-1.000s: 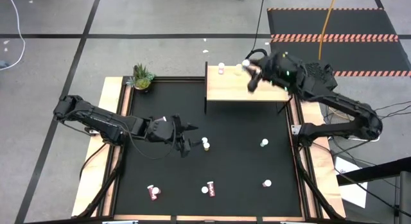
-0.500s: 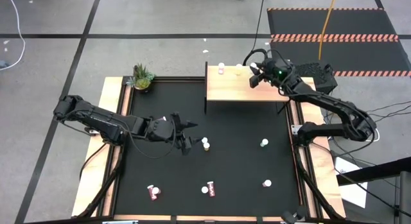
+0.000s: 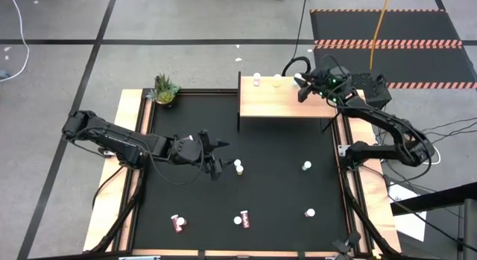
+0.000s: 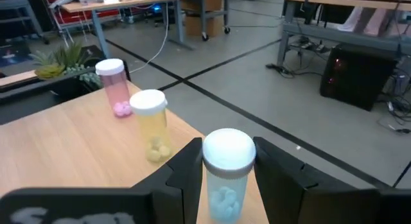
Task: Pick and place medicine bottles onto shelf by color
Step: Put the left blue pill bottle on the shelf
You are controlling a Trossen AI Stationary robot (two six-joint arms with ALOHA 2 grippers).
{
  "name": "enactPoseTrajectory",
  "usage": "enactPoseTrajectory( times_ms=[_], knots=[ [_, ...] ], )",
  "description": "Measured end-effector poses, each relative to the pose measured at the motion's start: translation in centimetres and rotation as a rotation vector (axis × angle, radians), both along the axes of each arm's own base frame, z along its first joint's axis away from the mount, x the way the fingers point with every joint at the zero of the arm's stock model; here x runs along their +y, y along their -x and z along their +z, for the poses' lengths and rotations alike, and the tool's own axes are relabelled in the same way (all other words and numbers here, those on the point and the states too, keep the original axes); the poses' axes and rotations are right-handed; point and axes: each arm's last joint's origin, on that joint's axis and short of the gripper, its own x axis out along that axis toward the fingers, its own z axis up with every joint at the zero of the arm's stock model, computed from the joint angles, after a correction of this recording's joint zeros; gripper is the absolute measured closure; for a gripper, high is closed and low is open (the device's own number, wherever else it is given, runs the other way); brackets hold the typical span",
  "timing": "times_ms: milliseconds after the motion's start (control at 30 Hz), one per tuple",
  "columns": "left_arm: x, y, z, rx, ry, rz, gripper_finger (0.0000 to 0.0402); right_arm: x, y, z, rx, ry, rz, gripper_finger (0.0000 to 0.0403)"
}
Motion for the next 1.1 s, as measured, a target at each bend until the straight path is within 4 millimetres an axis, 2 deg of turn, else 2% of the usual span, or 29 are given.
enactPoseTrajectory(
  times_ms=[567, 700, 1100],
  knots=[
    [0.65, -0.10, 0.00, 0.001, -0.006, 0.022, 0.0062, -0.40, -0.21, -0.68, 0.026, -0.010, 0.004, 0.0277],
    [0.74, -0.08, -0.10, -0.016, 0.116, 0.074, 0.0062, -0.43, -0.19, -0.63, 0.024, -0.006, -0.005, 0.0255],
    [0.83, 0.02, -0.32, -0.007, 0.177, 0.107, 0.0062, -0.48, -0.23, -0.12, -0.061, -0.028, -0.026, 0.0162]
  ],
)
